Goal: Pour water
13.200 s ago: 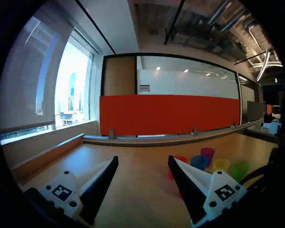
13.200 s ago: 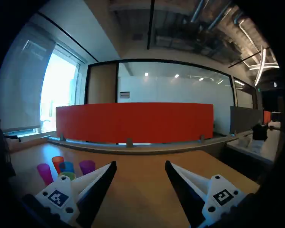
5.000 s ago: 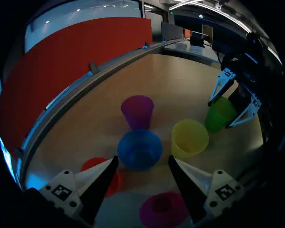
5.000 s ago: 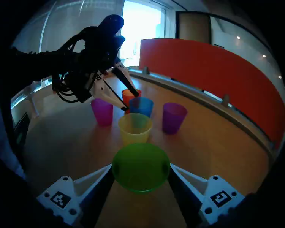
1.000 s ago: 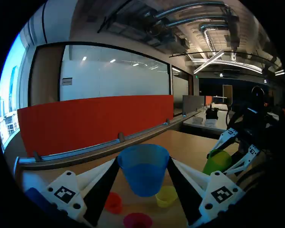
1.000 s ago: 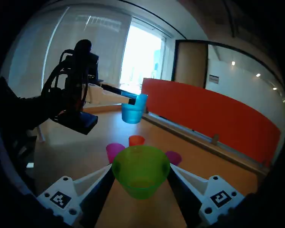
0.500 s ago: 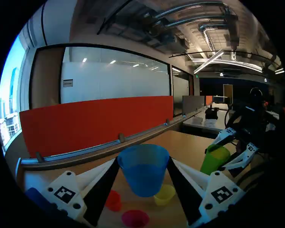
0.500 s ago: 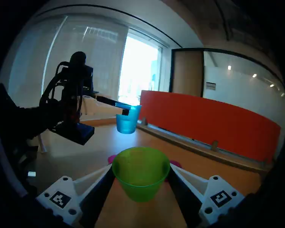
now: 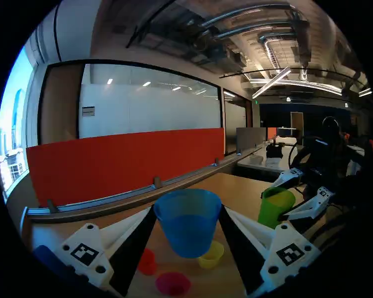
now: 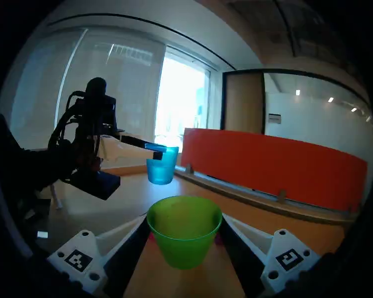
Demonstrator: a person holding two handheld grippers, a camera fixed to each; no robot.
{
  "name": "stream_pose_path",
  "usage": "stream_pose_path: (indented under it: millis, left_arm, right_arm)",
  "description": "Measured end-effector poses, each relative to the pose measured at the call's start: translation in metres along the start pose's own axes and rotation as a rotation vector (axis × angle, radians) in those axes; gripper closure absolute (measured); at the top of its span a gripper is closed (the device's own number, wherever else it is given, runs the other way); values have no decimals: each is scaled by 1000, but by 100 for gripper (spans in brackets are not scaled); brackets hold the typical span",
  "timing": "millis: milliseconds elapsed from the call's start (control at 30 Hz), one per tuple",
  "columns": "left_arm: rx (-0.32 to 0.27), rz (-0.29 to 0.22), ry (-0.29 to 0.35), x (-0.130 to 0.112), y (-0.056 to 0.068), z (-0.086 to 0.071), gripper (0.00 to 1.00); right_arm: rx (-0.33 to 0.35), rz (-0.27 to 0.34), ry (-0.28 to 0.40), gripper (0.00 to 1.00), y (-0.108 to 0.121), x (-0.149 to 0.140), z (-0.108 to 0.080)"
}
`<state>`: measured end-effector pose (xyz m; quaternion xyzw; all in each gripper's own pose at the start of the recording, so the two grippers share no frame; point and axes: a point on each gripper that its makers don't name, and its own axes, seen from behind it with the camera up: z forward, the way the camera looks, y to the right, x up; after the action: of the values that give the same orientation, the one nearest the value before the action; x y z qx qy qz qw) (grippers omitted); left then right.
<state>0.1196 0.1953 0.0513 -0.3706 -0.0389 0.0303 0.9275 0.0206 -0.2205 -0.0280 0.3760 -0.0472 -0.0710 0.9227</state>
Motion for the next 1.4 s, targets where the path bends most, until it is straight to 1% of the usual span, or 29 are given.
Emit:
stream_pose_path:
  millis: [267, 367, 467, 667, 867, 1067, 1267, 1400]
  left_arm:
    - [10, 9, 3, 2, 0, -4, 12]
    - [12, 18, 6, 3, 1, -6, 12]
    - [17, 36, 10, 5, 2, -8, 12]
    - [31, 97, 20, 10, 3, -13, 12]
    - [49, 155, 39, 18, 1, -20, 12]
    - [47, 203, 55, 28, 5, -26, 12]
    - [53, 271, 50, 31, 8, -29, 12]
    - [49, 315, 54, 33, 13, -30, 12]
  right_arm:
    - [8, -5, 4, 7, -2, 2, 3]
    - [12, -6, 4, 7, -2, 1, 5]
    - [20, 0, 6, 8, -3, 1, 6]
    - [35, 26, 20, 8, -5, 7, 8]
    - [48, 31, 24, 8, -7, 9, 11]
    - [64, 25, 25, 8, -13, 9, 15]
    - [89, 27, 27, 8, -21, 9, 20]
    - [107, 25, 25, 8, -28, 11, 24]
